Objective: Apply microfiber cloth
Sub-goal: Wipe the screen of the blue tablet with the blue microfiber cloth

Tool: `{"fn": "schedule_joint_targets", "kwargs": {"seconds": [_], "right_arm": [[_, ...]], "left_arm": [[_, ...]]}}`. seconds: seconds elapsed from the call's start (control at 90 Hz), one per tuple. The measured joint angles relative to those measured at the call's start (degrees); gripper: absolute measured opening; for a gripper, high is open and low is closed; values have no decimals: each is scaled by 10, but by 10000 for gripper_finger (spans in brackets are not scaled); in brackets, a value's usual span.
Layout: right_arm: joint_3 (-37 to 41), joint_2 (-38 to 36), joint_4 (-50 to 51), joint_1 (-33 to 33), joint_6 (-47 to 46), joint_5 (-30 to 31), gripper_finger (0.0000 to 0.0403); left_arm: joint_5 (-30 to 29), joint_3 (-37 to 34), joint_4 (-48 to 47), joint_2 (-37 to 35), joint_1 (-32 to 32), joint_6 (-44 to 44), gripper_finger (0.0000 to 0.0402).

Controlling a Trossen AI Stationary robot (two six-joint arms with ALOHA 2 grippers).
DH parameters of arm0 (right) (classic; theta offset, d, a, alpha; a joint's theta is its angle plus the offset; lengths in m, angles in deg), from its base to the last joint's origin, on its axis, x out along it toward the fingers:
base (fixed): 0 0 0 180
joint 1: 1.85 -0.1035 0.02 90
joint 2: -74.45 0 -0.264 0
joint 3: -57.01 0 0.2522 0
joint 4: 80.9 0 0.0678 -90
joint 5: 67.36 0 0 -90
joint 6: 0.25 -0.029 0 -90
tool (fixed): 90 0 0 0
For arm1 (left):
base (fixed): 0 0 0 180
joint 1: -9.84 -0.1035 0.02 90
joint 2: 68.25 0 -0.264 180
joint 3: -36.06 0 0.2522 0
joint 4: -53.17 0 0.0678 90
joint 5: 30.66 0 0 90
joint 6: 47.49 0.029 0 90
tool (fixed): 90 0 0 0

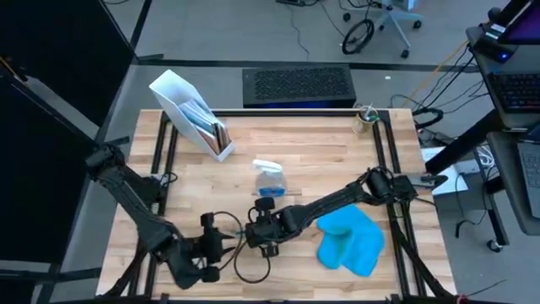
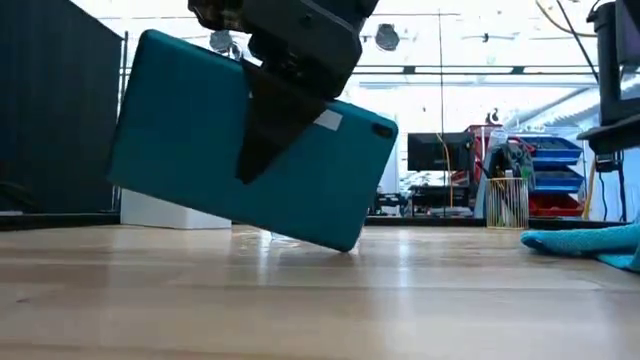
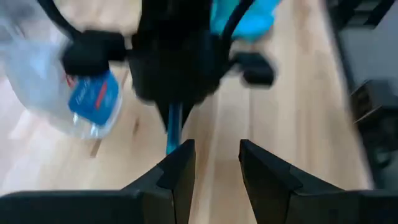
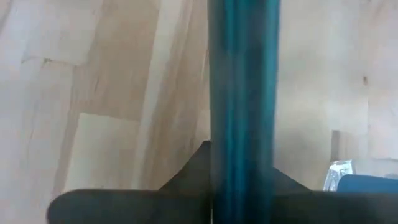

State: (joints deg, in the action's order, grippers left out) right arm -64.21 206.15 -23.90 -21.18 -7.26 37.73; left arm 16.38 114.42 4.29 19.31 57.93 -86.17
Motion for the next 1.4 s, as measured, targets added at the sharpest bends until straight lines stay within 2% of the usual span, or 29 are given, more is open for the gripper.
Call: {"fn": "schedule_joint_targets", "kwargs": {"seconds": [0.256, 0.4, 0.589, 0.667, 0.744, 0.811, 0.856, 1.056, 1.167, 1.289, 1.4], "right_arm": [[1, 0, -5, 2, -1, -4, 11], [1, 0, -7, 3, -4, -3, 11], [2, 0, -9, 3, -7, -4, 11], [2, 0, -12, 3, -10, 1, 12], [2, 0, -19, 3, -14, 5, 20], [2, 0, -25, 3, -19, 3, 36], [2, 0, -29, 3, -19, 1, 52], [5, -21, -23, 2, -20, -7, 139], [8, -53, -4, -1, -37, -35, 185], [4, -94, 8, -14, -61, -40, 220], [5, -99, 19, -37, -68, -26, 239]], "left_arm": [[-8, -49, -6, 10, -23, -11, 114], [-8, -83, 54, 9, -49, -7, 114], [24, -119, 185, 10, -88, 81, 113], [36, -120, 187, 10, -99, 91, 101], [42, -120, 189, 10, -106, 108, 69], [49, -120, 184, 10, -109, 127, 29], [49, -121, 176, 10, -110, 132, 17], [51, -121, 144, 10, -108, 115, 13], [50, -135, 141, 9, -101, 120, 13], [48, -158, 135, 10, -84, 125, 13], [32, -176, 129, 13, -58, 138, 13]]}}
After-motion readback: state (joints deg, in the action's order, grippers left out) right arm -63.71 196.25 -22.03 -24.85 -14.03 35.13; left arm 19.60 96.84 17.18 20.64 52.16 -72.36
